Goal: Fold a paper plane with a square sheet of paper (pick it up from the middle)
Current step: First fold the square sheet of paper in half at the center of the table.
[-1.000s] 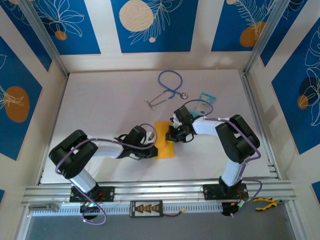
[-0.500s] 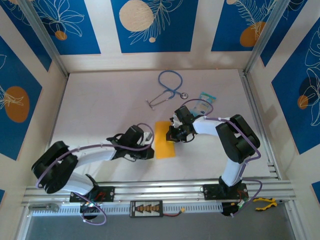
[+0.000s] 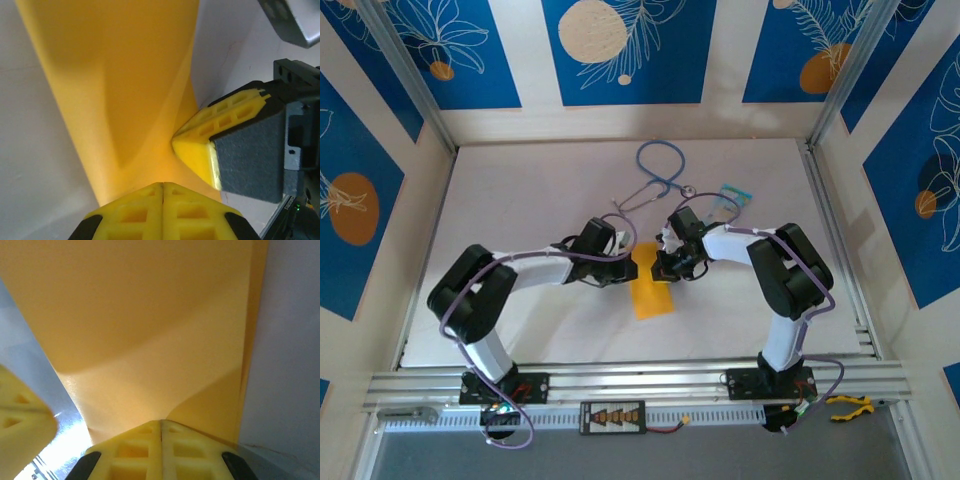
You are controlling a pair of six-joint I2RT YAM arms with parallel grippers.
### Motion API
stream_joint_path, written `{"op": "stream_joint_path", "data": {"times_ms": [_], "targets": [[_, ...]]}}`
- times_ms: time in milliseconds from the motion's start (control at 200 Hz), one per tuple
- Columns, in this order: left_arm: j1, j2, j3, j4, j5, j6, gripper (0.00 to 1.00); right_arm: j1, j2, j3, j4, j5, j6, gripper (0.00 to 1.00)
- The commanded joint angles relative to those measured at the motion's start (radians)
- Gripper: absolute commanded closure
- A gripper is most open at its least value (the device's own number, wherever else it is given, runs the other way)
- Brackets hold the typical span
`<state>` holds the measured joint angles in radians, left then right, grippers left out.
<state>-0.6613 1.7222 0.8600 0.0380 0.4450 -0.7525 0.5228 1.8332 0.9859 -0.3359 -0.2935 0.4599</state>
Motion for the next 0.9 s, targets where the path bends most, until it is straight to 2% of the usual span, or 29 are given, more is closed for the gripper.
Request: {"op": "stream_joint_path", "data": {"times_ms": [0, 215, 460, 715, 895], "targets": [[0.003, 0.028, 0.018, 0.051, 0.058, 0.001, 0.99, -0.003, 0.047, -0.014, -0.077, 0.057, -0.023, 1.0], [0.005, 0.065, -0.056, 0.067, -0.008, 0.01, 0.99, -0.007, 0.047, -0.023, -0.074, 0.07, -0.009, 1.0], [0.005, 0.097, -0.119, 0.092, -0.033, 0.005, 0.99, -0.007, 0.044, -0.05, -0.056, 0.082, 0.008, 1.0], [0.011, 0.013, -0.01, -0.031, -0.044, 0.041, 0.96, -0.012, 0.029, -0.053, -0.058, 0.089, 0.003, 1.0], [0.053, 0.043, 0.042, -0.046, -0.047, 0.059, 0.94, -0.015, 0.028, -0.052, -0.054, 0.082, 0.004, 1.0]]}}
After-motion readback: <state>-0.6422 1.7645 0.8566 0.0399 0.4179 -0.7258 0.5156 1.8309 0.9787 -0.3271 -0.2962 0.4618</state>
